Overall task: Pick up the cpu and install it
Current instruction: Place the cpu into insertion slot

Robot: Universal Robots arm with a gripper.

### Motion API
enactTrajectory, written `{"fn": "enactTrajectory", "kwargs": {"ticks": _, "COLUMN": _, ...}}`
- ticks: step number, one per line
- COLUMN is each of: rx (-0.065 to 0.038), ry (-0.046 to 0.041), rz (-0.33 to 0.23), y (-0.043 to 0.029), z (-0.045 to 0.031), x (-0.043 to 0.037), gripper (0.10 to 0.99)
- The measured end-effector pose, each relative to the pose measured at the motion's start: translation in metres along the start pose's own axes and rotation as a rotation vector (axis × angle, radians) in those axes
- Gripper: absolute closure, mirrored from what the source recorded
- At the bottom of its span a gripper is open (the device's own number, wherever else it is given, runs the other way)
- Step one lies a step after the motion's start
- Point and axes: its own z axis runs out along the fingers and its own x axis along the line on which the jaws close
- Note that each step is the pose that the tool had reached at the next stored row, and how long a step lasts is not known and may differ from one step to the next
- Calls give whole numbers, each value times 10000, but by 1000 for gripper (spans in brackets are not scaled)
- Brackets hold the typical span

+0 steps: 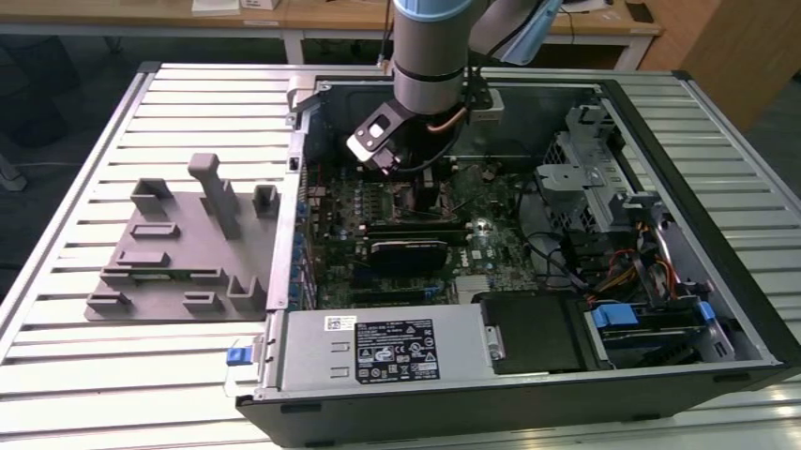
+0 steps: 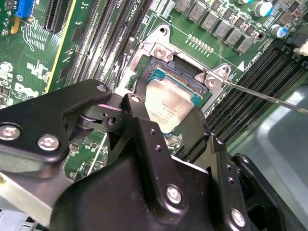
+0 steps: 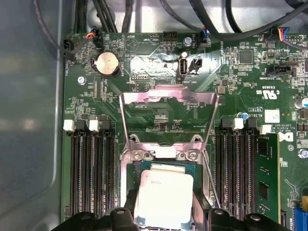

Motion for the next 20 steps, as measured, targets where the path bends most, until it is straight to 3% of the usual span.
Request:
{"fn": "enactTrajectory", "kwargs": {"ticks": 9, "rx": 8, "ry": 64, "rz": -500, "y": -13, "z": 23, "x": -2, "gripper": 553}}
{"fn": "enactTrajectory", "kwargs": {"ticks": 20, "rx": 6, "ry": 89, "rz": -440, "y": -11, "z": -30, "x": -2, "gripper": 553}}
